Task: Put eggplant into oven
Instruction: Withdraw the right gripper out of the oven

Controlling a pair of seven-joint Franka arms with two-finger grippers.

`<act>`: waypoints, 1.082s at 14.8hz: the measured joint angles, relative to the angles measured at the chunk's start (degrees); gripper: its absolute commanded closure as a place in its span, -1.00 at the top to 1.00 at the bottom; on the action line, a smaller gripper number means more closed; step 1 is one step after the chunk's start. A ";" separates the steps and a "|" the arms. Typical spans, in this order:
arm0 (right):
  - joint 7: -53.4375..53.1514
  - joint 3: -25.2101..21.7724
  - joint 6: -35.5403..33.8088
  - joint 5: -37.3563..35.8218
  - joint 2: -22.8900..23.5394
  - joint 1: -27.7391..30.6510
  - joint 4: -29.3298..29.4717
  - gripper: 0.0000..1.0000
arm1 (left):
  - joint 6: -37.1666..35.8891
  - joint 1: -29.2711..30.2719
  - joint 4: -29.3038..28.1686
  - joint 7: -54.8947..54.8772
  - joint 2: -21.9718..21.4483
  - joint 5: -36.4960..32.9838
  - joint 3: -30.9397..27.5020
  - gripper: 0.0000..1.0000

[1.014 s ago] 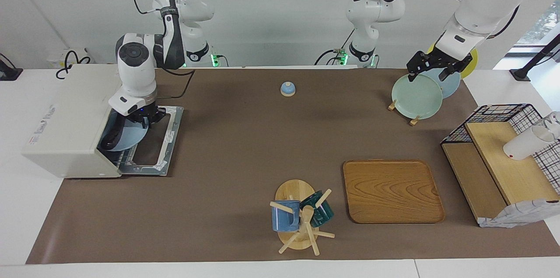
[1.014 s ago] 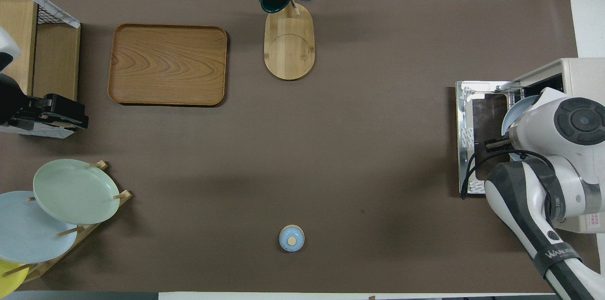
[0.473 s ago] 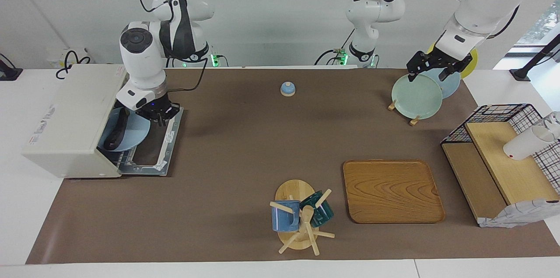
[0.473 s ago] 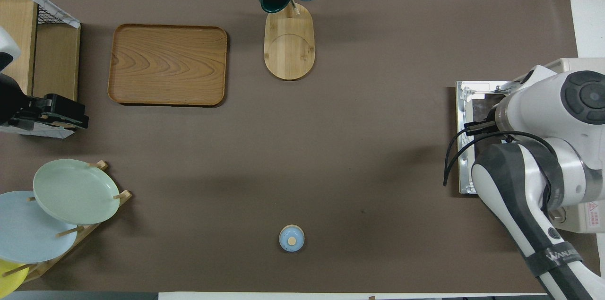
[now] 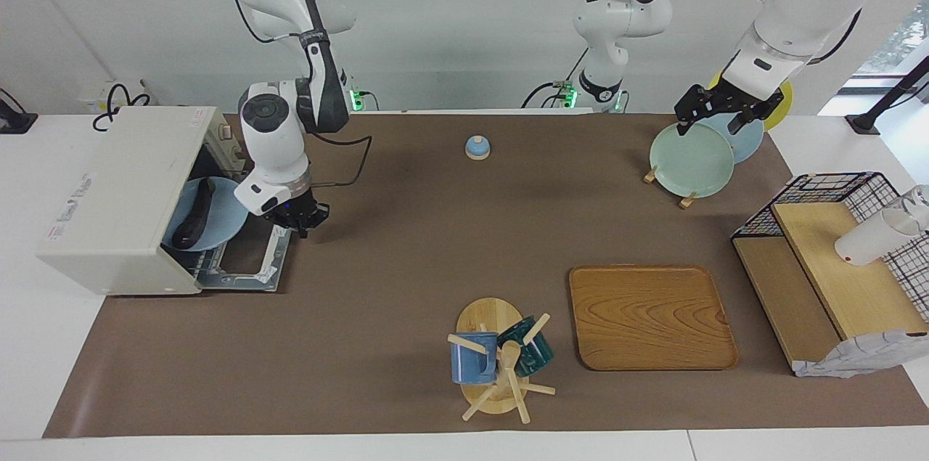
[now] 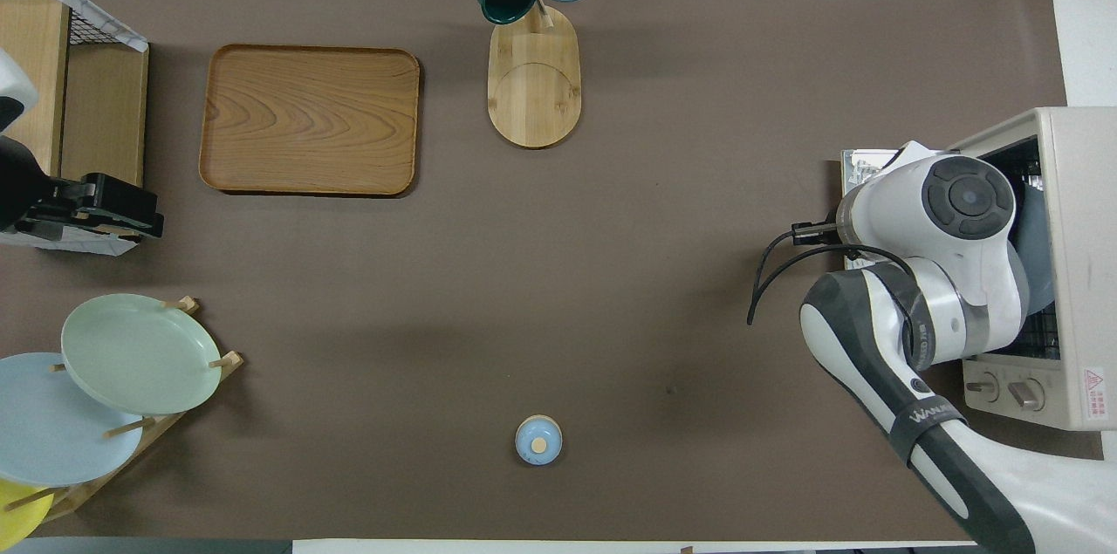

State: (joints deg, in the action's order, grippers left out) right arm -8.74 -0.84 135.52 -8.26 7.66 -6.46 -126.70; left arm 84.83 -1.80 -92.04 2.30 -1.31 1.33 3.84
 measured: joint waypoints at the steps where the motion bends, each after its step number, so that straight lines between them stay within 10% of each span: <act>1: 0.00 -0.10 0.19 0.00 0.51 0.25 0.00 -1.00 | 0.00 0.00 0.00 0.00 0.00 0.00 0.00 1.00; 16: 0.45 0.32 0.18 -11.48 1.47 0.45 -1.25 -1.00 | 0.00 0.00 0.00 0.00 0.00 0.00 0.00 1.00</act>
State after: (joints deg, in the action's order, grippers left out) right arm -8.29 -0.52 135.70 -19.74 9.13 -6.02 -127.95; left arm 84.83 -1.80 -92.04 2.30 -1.31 1.33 3.84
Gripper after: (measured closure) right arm 0.991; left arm 0.000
